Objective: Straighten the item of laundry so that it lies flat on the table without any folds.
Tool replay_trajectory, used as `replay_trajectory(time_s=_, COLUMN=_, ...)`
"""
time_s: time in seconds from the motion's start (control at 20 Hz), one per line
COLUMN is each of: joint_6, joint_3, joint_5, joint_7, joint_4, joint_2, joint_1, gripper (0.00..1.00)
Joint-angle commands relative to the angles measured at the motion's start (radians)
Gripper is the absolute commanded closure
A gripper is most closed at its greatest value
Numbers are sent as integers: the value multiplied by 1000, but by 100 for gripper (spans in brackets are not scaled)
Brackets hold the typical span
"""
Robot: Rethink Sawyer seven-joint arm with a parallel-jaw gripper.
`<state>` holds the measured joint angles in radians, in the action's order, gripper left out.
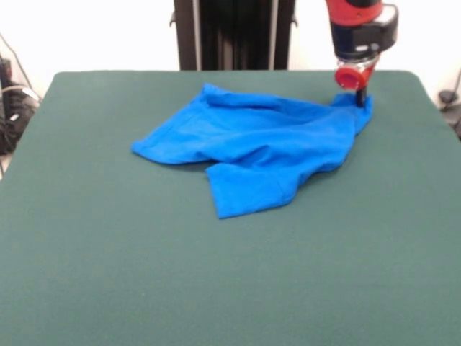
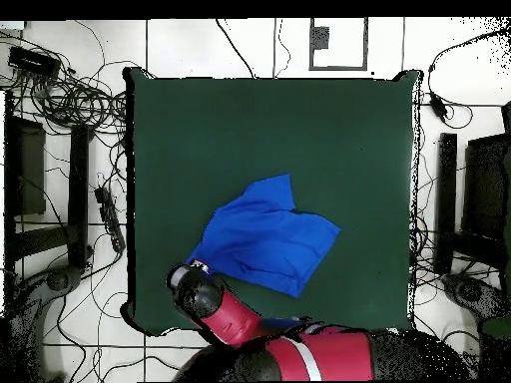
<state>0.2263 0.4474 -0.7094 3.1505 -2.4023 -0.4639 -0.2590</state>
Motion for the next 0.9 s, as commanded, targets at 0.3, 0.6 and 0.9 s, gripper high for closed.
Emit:
replay_trajectory(time_s=0.3, joint_6=170, joint_3=-29, joint_5=73, joint_7=234, joint_4=85, joint_2=252, joint_1=56, gripper=0)
replay_trajectory(time_s=0.6, joint_6=179, joint_3=-79, joint_5=162, joint_7=216, joint_4=54, joint_2=233, joint_1=12, gripper=0)
replay_trajectory(time_s=0.9, joint_6=104, joint_3=-84, joint_5=206, joint_7=215, joint_4=-91, joint_2=17, joint_1=-52, gripper=0)
